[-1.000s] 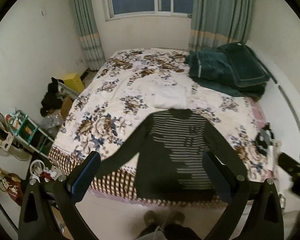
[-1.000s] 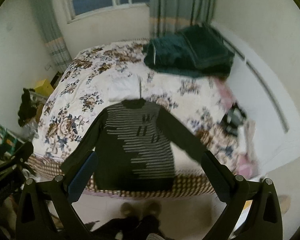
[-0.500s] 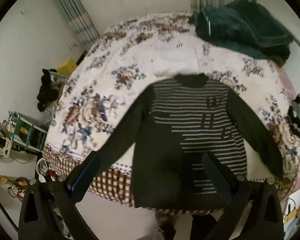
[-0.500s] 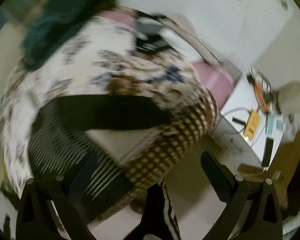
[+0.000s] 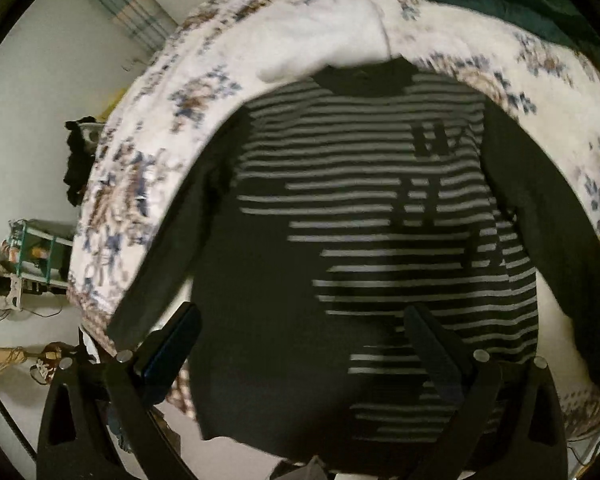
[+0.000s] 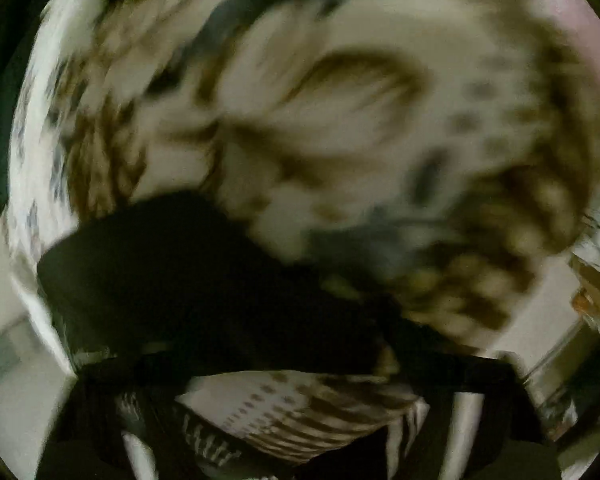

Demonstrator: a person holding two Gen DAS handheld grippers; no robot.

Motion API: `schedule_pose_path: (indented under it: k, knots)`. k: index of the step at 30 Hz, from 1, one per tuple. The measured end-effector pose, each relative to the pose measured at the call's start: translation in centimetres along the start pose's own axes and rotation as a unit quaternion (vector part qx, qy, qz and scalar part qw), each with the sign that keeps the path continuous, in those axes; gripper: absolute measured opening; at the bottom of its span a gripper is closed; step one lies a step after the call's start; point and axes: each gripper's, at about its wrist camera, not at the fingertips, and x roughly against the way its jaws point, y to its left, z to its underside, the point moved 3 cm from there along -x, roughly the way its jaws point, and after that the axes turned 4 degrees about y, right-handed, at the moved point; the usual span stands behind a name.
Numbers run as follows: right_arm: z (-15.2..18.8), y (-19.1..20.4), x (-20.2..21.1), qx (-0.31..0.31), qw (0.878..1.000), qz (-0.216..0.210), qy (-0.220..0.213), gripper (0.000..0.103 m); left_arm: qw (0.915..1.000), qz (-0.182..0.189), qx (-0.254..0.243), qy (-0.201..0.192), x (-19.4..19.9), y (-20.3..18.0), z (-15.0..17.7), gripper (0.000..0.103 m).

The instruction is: Fold small clothes

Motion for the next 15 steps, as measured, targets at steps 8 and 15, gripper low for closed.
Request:
schedule_pose_path:
  k: [8,15]
  knots:
    - [2.0,4.3,5.5,0.168,0.967,0.111,-0.157,0.029,0.9988,0.045,-0.019,0.0,-3.3,-5.3,0.6,0.103]
    - [0.5,-4.1,2.8,0.015,0.994,-0.05,-0.097,0.072,0.9978,0.056,-0.03,0.018,-5.5,-6.3,1.9,0.103]
